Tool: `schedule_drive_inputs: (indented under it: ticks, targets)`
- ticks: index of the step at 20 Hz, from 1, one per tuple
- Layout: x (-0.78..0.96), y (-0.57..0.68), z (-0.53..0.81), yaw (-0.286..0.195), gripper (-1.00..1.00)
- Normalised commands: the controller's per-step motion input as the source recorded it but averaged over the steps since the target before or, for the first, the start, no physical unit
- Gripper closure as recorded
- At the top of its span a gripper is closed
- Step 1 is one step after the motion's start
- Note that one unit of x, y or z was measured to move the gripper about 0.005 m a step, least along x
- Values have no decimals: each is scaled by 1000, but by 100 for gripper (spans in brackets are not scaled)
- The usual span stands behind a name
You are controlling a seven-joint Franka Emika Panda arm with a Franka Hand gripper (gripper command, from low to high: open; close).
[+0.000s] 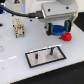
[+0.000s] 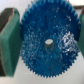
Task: Insert the blue gear onto the right peg, followed by the red gear
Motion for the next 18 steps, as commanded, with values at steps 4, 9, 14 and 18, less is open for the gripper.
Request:
schedule_drive_inputs:
  ticks: [4,9,14,18]
  targets:
    - [815,-209,37,0,100]
    - [731,-102,21,0,100]
    - [459,-50,-100,0,100]
    - [112,-66,-99,0,100]
